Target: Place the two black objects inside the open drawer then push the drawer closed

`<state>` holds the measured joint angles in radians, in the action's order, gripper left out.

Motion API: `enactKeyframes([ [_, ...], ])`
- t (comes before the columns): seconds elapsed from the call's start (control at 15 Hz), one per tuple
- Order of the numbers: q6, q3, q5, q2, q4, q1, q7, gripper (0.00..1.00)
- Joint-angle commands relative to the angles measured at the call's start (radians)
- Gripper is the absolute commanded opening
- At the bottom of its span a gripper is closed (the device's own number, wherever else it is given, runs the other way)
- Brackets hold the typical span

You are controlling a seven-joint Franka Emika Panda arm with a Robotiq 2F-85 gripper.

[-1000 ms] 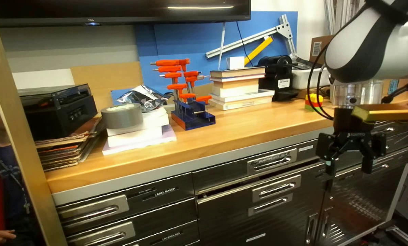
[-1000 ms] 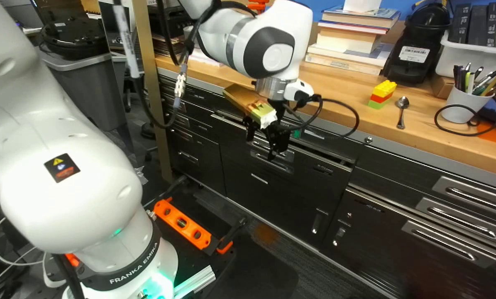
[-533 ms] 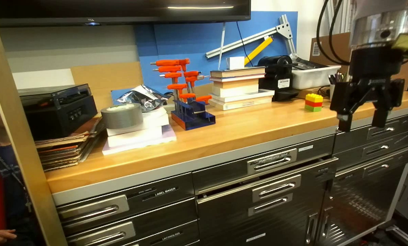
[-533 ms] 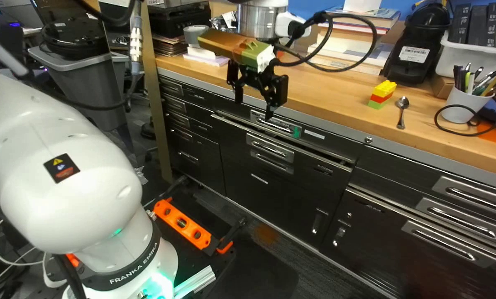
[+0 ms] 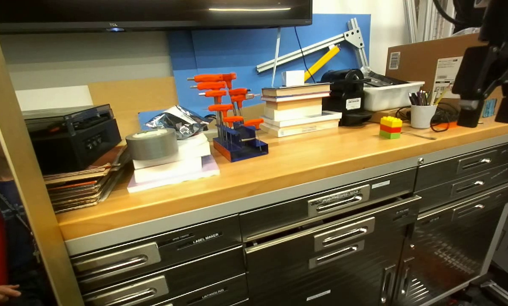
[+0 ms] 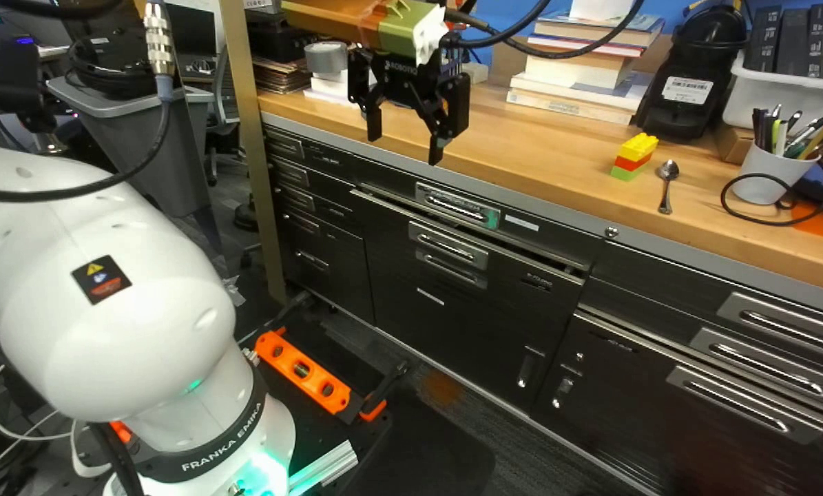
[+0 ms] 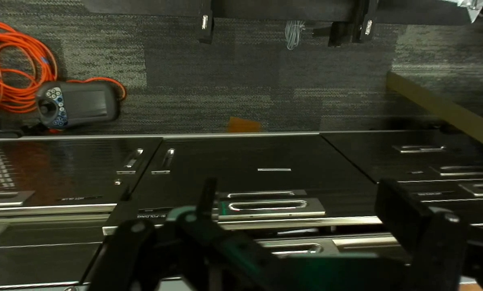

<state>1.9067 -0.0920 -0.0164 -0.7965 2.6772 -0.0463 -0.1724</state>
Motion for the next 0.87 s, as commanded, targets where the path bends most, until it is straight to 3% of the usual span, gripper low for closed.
enactKeyframes([
  [0.0,-0.042,-0.022,-0.005,-0.075,0.014,0.0,-0.02,1.0],
  [0.07,-0.021,-0.012,-0.003,-0.026,0.001,0.005,-0.002,1.0],
  [0.8,-0.036,-0.019,-0.002,-0.049,0.008,0.004,-0.004,1.0],
])
